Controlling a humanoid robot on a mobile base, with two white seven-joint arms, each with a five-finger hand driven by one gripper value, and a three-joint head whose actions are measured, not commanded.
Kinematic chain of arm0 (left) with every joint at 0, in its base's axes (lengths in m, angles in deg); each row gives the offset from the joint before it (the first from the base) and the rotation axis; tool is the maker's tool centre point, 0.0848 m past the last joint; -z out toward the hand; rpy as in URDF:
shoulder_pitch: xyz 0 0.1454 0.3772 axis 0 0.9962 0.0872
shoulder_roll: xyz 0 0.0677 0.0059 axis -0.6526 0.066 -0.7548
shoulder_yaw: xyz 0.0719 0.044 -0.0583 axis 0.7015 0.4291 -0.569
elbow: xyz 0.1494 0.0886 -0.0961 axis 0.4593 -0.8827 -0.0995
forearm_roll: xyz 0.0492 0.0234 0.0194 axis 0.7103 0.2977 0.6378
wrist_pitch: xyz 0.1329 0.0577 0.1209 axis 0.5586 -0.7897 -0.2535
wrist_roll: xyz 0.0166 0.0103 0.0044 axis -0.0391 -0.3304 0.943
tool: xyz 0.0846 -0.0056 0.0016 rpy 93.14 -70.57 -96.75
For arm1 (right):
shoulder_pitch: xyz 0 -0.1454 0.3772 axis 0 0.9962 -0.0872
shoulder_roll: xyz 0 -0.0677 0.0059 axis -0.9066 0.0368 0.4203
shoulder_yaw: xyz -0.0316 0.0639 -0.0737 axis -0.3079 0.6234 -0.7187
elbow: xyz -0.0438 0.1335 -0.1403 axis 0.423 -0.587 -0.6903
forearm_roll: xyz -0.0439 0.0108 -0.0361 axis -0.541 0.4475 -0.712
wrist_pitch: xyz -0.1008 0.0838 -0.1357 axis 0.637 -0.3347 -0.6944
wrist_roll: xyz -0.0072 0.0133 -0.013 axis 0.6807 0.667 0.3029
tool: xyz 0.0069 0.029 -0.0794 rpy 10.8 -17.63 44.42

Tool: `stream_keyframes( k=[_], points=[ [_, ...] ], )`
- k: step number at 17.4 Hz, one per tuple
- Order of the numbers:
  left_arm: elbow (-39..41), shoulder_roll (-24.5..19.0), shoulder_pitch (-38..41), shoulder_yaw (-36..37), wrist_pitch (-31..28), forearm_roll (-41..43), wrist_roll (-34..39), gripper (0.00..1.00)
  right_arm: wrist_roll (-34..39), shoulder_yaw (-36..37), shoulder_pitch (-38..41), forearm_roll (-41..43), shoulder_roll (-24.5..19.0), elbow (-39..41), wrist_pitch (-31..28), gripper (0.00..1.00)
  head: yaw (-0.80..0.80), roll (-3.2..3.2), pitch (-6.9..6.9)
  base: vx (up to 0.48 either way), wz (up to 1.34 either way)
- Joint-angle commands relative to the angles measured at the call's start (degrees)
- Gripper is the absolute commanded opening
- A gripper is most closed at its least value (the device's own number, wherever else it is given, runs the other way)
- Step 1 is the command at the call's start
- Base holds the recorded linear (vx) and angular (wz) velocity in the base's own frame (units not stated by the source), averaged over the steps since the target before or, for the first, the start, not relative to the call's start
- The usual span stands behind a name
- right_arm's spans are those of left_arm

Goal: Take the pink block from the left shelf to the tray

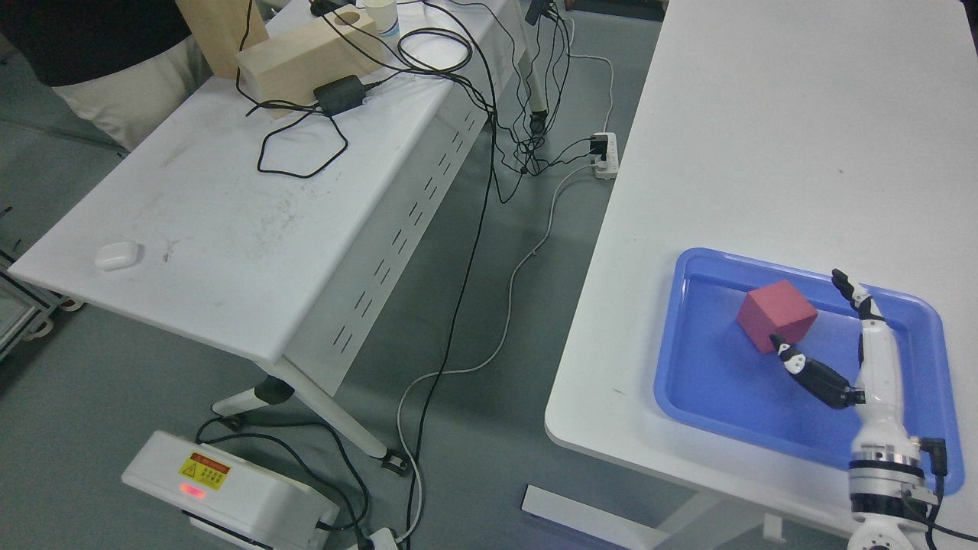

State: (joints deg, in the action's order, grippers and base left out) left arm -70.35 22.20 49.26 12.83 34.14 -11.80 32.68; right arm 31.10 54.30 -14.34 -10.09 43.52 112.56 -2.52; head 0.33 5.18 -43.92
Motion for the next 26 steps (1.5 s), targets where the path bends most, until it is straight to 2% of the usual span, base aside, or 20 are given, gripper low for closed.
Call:
stream_keyframes(
  k=[1,4,7,9,26],
  points=[
    [0.0,-1.0,0.5,0.0,0.0,0.1,0.0,1.00,0.3,0.1,0.1,10.0,1.5,-0.5,-0.5,0.99,0.00,0.00,0.00,0.000,0.00],
    [0.0,-1.0,0.5,0.0,0.0,0.1,0.0,1.00,0.4,0.5,0.1,13.5,1.5,-0.4,-0.8,0.99,0.00,0.00,0.00,0.000,0.00],
    [0.0,-1.0,0.5,0.0,0.0,0.1,0.0,1.00,0.0,2.3,0.1,22.2,1.5,-0.4,-1.1,0.99,0.00,0.00,0.00,0.000,0.00],
    [0.0,-1.0,0.5,0.0,0.0,0.1,0.0,1.00,-0.3,4.1,0.1,24.6,1.2,-0.4,-2.0,1.00,0.00,0.00,0.00,-0.014,0.00],
    [0.0,-1.0,0.5,0.0,0.0,0.1,0.0,1.00,-0.3,6.8,0.5,25.0,1.0,-0.4,-4.0,1.00,0.00,0.00,0.00,-0.089,0.00]
  ],
)
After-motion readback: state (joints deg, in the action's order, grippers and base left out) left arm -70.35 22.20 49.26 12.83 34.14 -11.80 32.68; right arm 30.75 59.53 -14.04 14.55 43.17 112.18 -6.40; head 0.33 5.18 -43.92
